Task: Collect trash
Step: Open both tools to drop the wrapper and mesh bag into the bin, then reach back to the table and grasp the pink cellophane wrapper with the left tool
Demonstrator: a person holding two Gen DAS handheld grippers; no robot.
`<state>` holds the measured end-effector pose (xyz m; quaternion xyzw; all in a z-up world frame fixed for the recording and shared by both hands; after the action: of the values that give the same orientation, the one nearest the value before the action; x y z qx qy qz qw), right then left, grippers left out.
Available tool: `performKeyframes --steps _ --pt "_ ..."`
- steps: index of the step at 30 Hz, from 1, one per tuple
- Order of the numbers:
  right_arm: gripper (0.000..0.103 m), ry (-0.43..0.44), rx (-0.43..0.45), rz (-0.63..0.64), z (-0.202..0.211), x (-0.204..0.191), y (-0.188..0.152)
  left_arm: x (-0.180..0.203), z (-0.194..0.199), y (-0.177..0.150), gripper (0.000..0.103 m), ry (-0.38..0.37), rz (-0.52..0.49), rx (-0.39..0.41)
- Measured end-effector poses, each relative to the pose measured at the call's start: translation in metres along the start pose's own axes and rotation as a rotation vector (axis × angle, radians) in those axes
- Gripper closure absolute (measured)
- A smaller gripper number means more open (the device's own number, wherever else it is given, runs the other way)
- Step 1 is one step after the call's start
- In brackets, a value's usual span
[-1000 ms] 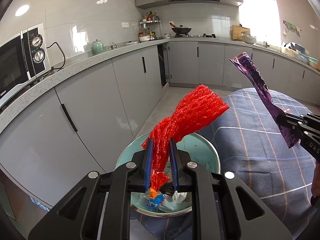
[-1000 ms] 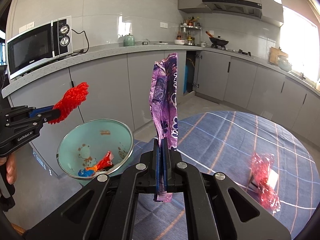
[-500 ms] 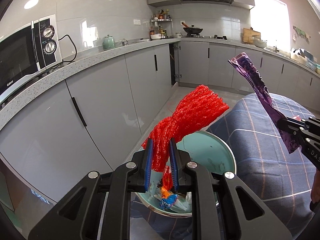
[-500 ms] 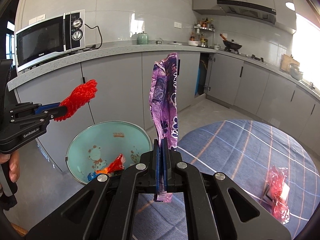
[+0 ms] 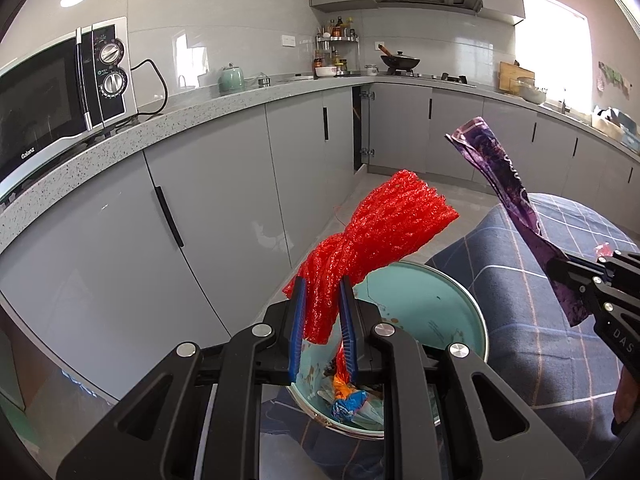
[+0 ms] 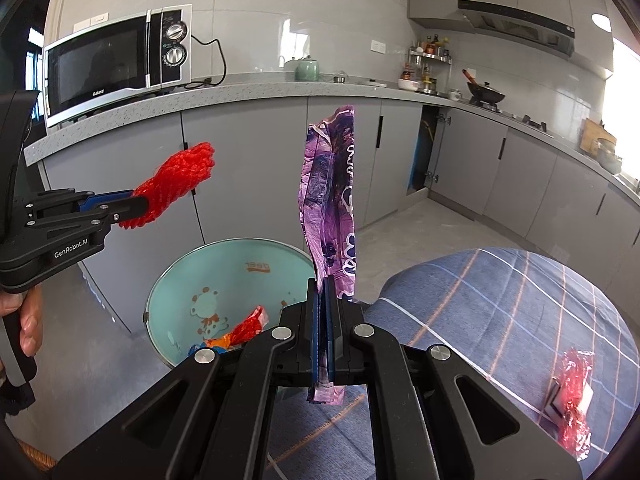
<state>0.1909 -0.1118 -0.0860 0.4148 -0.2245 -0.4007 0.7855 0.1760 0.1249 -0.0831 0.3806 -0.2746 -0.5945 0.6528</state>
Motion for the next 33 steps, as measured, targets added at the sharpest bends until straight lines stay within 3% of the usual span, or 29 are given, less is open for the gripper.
performKeyframes --steps 9,11,12,13,15,18,24,33 --pt "0.099 0.021 -0.026 0.027 -0.016 -0.009 -0.003 0.002 -0.004 -0.001 0.085 -0.010 -0.002 -0.008" --pt "0.099 0.040 -0.043 0.041 -0.023 -0.014 -0.004 0.001 -0.006 -0.001 0.081 -0.009 0.001 -0.009" --pt "0.098 0.042 -0.053 0.052 -0.026 -0.016 -0.005 0.001 -0.007 -0.001 0.076 -0.013 0.002 -0.008" --pt "0.096 0.039 -0.059 0.064 -0.029 -0.019 -0.006 0.000 -0.007 -0.001 0.058 -0.008 0.003 -0.003" --pt "0.088 0.046 -0.060 0.071 -0.033 -0.021 -0.009 -0.003 -0.006 -0.002 0.043 0.005 0.011 0.007" --pt "0.071 0.048 -0.056 0.060 -0.034 -0.020 -0.011 -0.003 -0.009 -0.003 0.044 0.001 0.009 -0.004" --pt "0.062 0.030 -0.045 0.041 -0.025 -0.014 -0.015 0.001 -0.010 -0.007 0.037 -0.003 0.007 -0.010" --pt "0.058 -0.043 -0.029 -0.012 0.008 0.018 -0.029 0.022 -0.004 -0.009 0.030 -0.022 -0.028 -0.007"
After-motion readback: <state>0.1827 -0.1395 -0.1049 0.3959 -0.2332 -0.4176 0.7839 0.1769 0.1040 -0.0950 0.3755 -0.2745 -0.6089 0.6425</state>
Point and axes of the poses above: each gripper's, at about its wrist camera, not at the fingertips, and z roughly against the way its jaws point, x to its right, y to its top, the point moved 2 cm from there along -z, roughly the way its jaws point, and after that the axes turned 3 degrees about y, right-handed, at the moved point
